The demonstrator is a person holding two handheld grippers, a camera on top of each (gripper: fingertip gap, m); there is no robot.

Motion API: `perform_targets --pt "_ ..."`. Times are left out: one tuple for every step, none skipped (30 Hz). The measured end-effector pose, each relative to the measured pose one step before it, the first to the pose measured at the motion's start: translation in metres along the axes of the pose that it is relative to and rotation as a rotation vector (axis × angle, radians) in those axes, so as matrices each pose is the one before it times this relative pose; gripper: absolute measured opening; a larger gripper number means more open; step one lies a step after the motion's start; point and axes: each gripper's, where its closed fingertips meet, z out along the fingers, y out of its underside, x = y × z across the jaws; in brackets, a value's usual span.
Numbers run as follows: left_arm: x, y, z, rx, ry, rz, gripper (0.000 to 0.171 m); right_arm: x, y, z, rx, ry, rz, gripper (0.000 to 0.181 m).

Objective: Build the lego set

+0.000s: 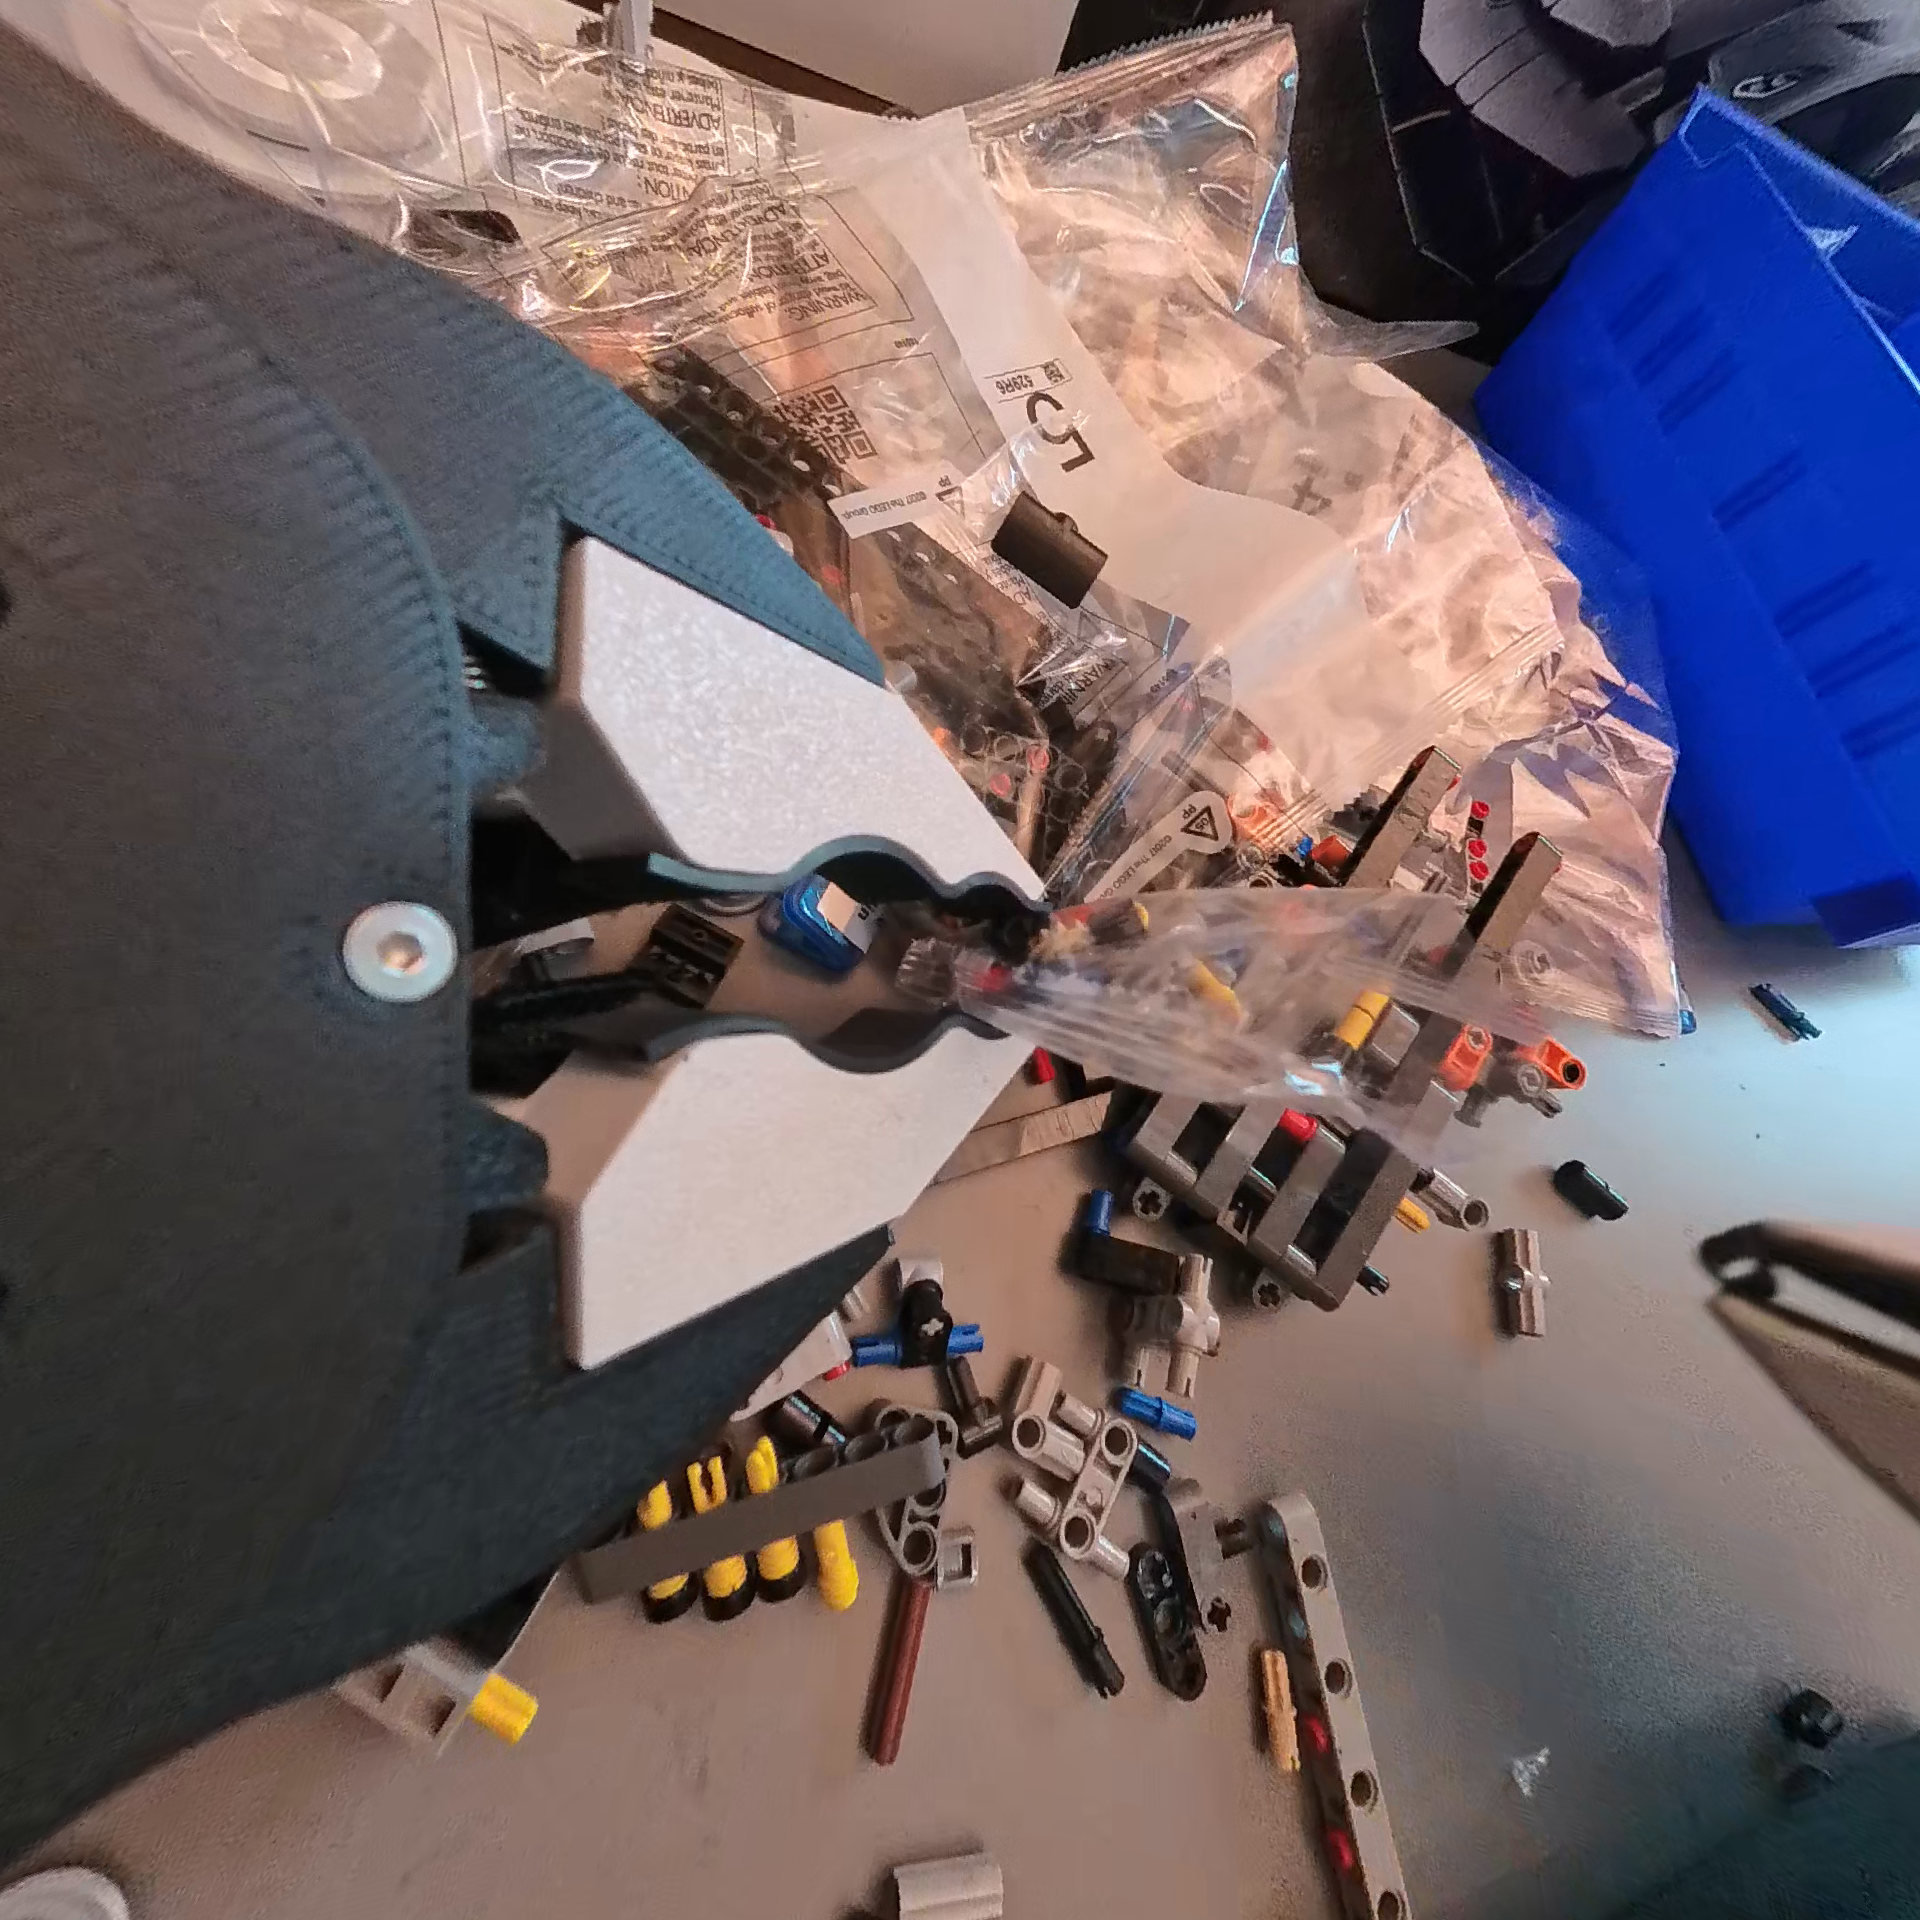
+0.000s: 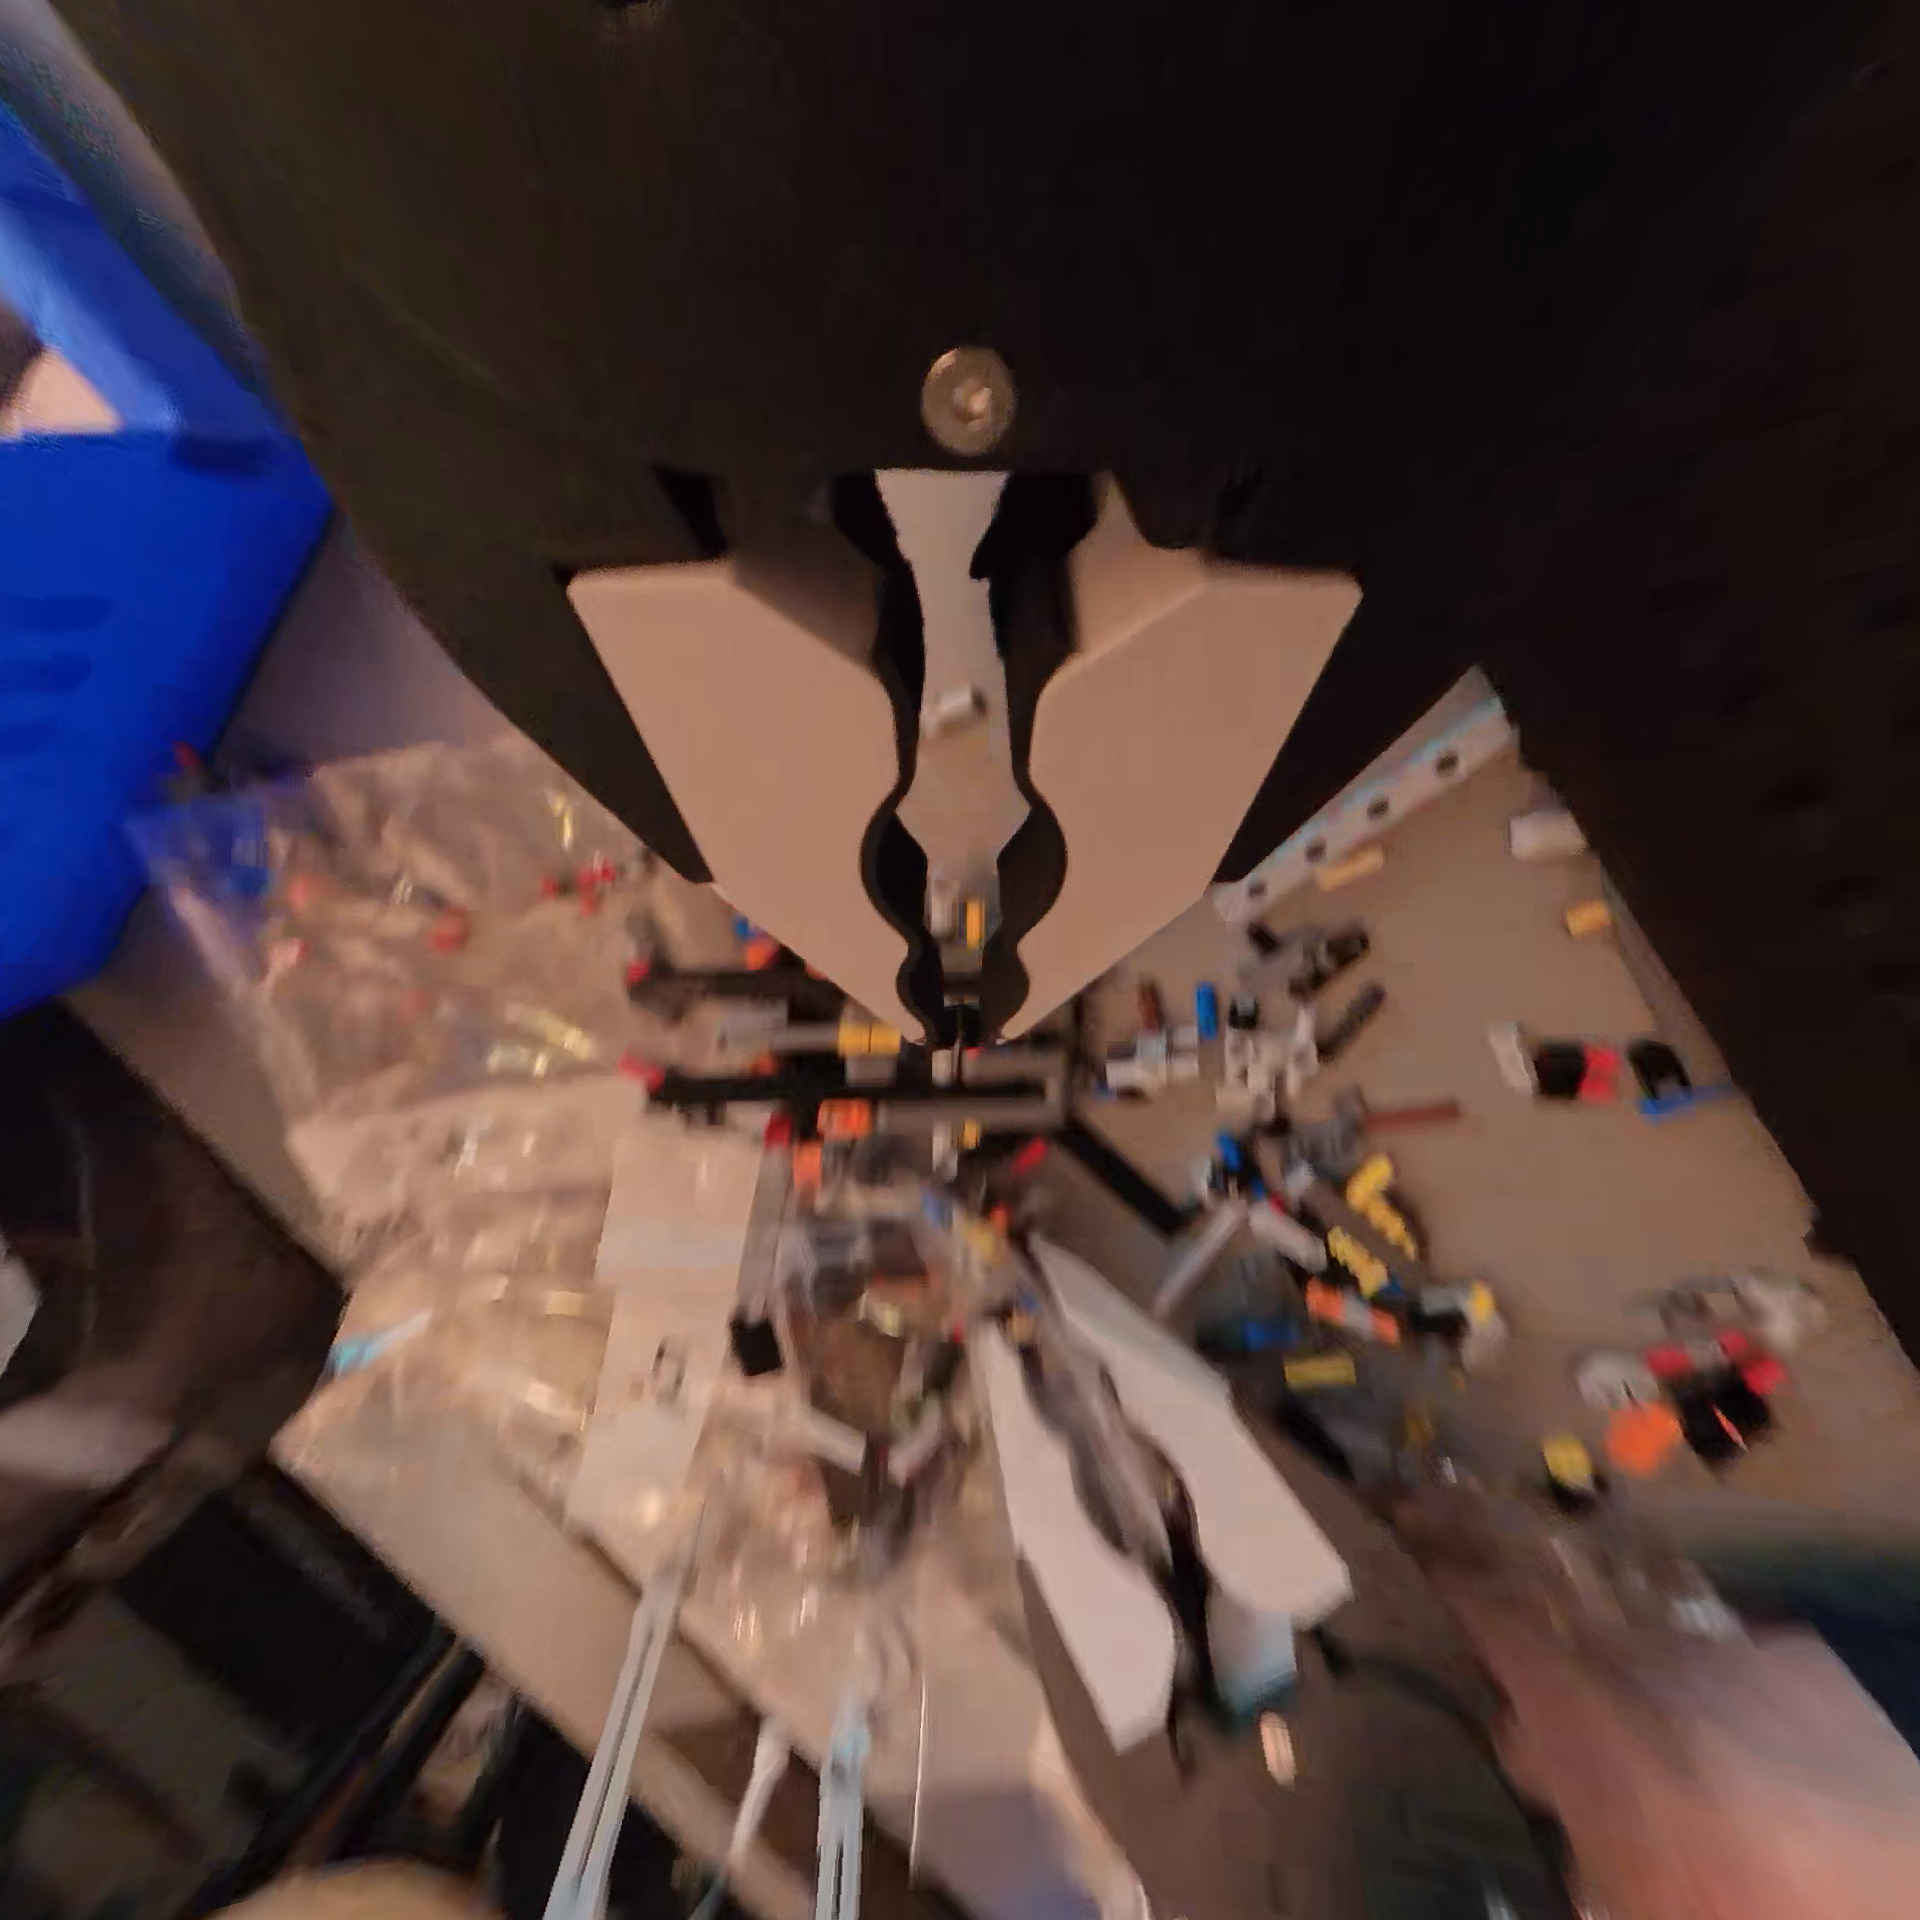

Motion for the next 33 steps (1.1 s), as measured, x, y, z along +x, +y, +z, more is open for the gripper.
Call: perform_targets --pt "0.0 -0.00005 0.00003 0.00036 -0.0001 -0.0002 0.012 0.00162 -0.01441 0.00132 0.0421 0.0039 -0.0028 0.003" --pt "0.00006 -0.0001 -0.00018 0.00057 -0.0002 0.0005 0.012 -0.00008 -0.01221 0.00264 0.0312 -0.0071 -0.0006 0.003" --pt "-0.00004 -0.00019 -0.00018 0.0007 0.0 0.0004 0.012 -0.0019 -0.00964 0.0036 0.0204 -0.0177 -0.0045 0.003" --pt "-0.0001 -0.0003 -0.00021 0.00096 -0.0003 0.0001 0.012 -0.00078 -0.00765 0.00448 0.0131 -0.0101 -0.0078 0.003" --pt "-0.00007 -0.00023 -0.0002 0.00142 -0.0003 -0.0003 0.012 0.00004 -0.00551 0.0053 0.0057 -0.0053 -0.0051 0.003" --pt "-0.00014 -0.00028 -0.00017 0.00086 -0.0002 -0.0003 0.012 -0.00095 -0.00333 0.00601 -0.0029 -0.0114 -0.0034 0.003" --pt "0.0 -0.00012 -0.00012 0.00074 -0.0001 0.0001 0.012 -0.00106 -0.00212 0.0062 -0.0065 -0.0096 -0.0068 0.003" --pt "0.00011 -0.00031 -0.00013 0.00106 0.0002 0.0004 0.012 -0.00116 -0.00139 0.00613 -0.0077 -0.0089 -0.0067 0.003" --pt "0.00018 -0.00035 -0.00002 0.00088 0.001 0.0001 0.012 -0.00163 -0.00097 0.0059 -0.0092 -0.011 -0.0044 0.003" --pt "0.00019 -0.00029 0.00008 0.00053 0.0007 0.0004 0.012 -0.00159 -0.00004 0.00549 -0.0119 -0.0094 -0.0047 0.003" --pt "0.00021 -0.00018 0.00006 0.00023 0.0002 0.0009 0.012 -0.00141 0.00068 0.00486 -0.0157 -0.0059 -0.0071 0.003" --pt "0.00016 -0.00022 0.00004 0.00009 0.0005 0.0005 0.012 -0.00013 0.00137 0.00393 -0.0175 0.0047 -0.0108 0.004" --pt "0.00009 0.00017 0.00005 -0.00112 0.0002 0.0001 0.012 0.00185 0.00097 0.00281 -0.0137 0.0194 -0.0095 0.004" --pt "0.00003 0.0 0.0 0.00003 0.0003 0.0002 0.012 0.0007 0.0008 0.00199 -0.0106 0.0101 -0.0059 0.007" --pt "0.00001 0.00016 0.00002 -0.0001 0.0003 -0.0007 0.012 -0.00114 0.00042 0.00097 -0.0047 -0.0025 -0.0037 0.009" --pt "-0.00011 -0.00009 0.0 0.00014 -0.0001 -0.0003 0.012 -0.00071 0.00035 -0.00057 0.0007 -0.0022 -0.0022 0.01" --pt "-0.00012 -0.00008 -0.00013 0.00092 -0.0004 -0.0005 0.012 0.00081 0.00028 -0.00217 0.0048 0.0035 0.0022 0.011" --pt "-0.00006 -0.00005 -0.00014 0.00075 -0.0001 -0.0008 0.012 0.00157 -0.00033 -0.00318 0.0107 0.0016 0.0095 0.011" --pt "-0.00009 -0.00023 -0.00011 0.001 -0.0003 -0.0006 0.012 0.00125 -0.001 -0.0034 0.015 -0.0045 0.0142 0.011" --pt "0.00008 0.00006 0.00006 0.00015 0.0003 -0.0001 0.012 0.00189 -0.00015 -0.00393 0.01 0.0005 0.011 0.011" --pt "0.00013 0.00017 0.00026 -0.00145 0.0007 0.0006 0.012 0.0046 0.00146 -0.00486 -0.0006 0.0196 0.0036 0.011" --pt "0.00011 0.00026 0.00004 -0.00131 0.0 0.001 0.012 0.0059 0.00361 -0.00575 -0.0102 0.0275 0.0009 0.01" --pt "0.0 0.00011 -0.00018 0.00007 -0.0001 0.0001 0.012 0.00607 0.00584 -0.00607 -0.0165 0.0244 0.0035 0.01" --pt "-0.00024 -0.00004 -0.00005 0.00076 -0.0004 -0.0013 0.012 0.00628 0.00838 -0.006 -0.0216 0.0203 0.0077 0.01" --pt "-0.00018 -0.00018 -0.00025 0.00109 0.0001 -0.0013 0.012 0.00666 0.01209 -0.00534 -0.0344 0.016 0.0157 0.01" --pt "-0.00007 -0.00011 -0.00007 0.00071 -0.0001 -0.0002 0.012 0.00615 0.01637 -0.00403 -0.0512 0.0063 0.0234 0.011" --pt "-0.00003 0.00008 0.00019 -0.0004 0.0004 -0.0002 0.012 0.00525 0.01886 -0.00246 -0.0588 -0.003 0.0267 0.014" --pt "0.00026 0.0002 0.00034 -0.00112 0.0011 0.0 0.012 0.00731 0.01844 -0.00147 -0.0535 0.01 0.0235 0.017" --pt "0.0004 0.00033 0.00054 -0.00188 0.0015 0.0007 0.012 0.01103 0.01616 -0.00128 -0.0406 0.0372 0.0185 0.018" --pt "0.00051 0.00033 0.00044 -0.00199 0.0013 0.0012 0.012 0.00937 0.01522 -0.0009 -0.038 0.0315 0.016 0.017" --pt "0.00028 0.00036 0.0003 -0.00178 0.0007 0.0007 0.012 0.00463 0.01319 -0.00058 -0.0301 0.0059 0.0128 0.017" --pt "0.00014 0.0003 0.00017 -0.00098 0.0001 0.0001 0.012 0.00108 0.00979 -0.00055 -0.0135 -0.012 0.0147 0.018" --pt "-0.00006 0.00024 0.00003 -0.00065 0.0002 -0.0011 0.012 -0.00063 0.00646 -0.00044 -0.0008 -0.0197 0.0163 0.018"
